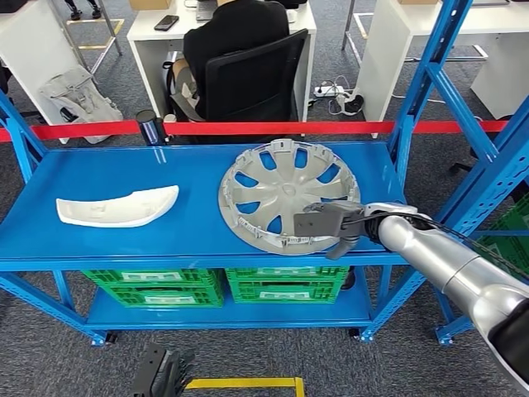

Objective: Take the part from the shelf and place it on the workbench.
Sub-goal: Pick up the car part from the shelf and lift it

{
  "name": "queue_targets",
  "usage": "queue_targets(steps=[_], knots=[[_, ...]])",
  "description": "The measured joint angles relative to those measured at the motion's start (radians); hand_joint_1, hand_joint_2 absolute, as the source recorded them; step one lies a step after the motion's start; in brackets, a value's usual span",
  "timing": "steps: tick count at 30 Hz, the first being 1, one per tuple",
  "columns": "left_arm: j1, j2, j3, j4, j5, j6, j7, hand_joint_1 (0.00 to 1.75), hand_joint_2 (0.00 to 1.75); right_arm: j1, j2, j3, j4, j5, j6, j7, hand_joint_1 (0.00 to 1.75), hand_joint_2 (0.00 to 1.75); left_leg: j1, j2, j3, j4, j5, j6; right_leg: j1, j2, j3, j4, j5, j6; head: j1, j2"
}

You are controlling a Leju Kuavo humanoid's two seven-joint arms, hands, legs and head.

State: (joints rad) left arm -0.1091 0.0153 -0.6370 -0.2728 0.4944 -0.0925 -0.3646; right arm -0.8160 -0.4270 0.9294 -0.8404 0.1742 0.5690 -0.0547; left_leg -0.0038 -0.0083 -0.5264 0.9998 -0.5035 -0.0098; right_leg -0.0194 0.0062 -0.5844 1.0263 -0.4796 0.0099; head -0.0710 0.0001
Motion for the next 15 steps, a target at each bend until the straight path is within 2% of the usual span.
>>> queue_targets(steps=[5,6,9,10,15], knots=[[0.002,0.0,0.0,0.0,0.011,0.001,-0.013,0.0,0.0,0.025,-0.003,0.004,0.0,-0.006,-0.044,0.004,0.02,1.75,0.0,0.0,0.0,0.0,0.0,0.0,0.001,0.0,0.0,0.0,0.0,0.0,0.0,0.0],[0.003,0.0,0.0,0.0,0.014,0.001,-0.016,0.0,0.0,0.035,-0.006,0.004,0.0,-0.006,-0.058,0.004,0.23,1.75,0.0,0.0,0.0,0.0,0.0,0.0,0.001,0.0,0.0,0.0,0.0,0.0,0.0,0.0],[0.004,0.0,0.0,0.001,0.024,0.002,-0.026,0.0,0.0,0.064,-0.015,0.0,0.002,0.004,-0.11,-0.001,1.52,1.75,0.0,0.0,0.0,0.0,0.0,0.001,0.001,0.0,0.0,-0.001,0.0,0.0,0.0,0.0],[0.005,0.0,0.0,0.001,0.027,0.002,-0.027,0.0,0.0,0.073,-0.016,-0.002,0.008,0.011,-0.132,-0.002,1.75,1.75,0.0,0.0,0.0,0.0,-0.001,0.001,0.001,0.0,0.001,-0.001,0.0,0.0,0.0,0.0],[0.006,0.001,0.0,0.003,0.048,-0.006,-0.036,0.0,0.0,0.105,0.0,-0.025,0.071,0.043,-0.229,-0.028,1.75,1.75,0.0,-0.002,0.002,0.0,-0.001,0.001,0.002,-0.001,0.004,-0.001,-0.001,0.002,0.0,0.0]])
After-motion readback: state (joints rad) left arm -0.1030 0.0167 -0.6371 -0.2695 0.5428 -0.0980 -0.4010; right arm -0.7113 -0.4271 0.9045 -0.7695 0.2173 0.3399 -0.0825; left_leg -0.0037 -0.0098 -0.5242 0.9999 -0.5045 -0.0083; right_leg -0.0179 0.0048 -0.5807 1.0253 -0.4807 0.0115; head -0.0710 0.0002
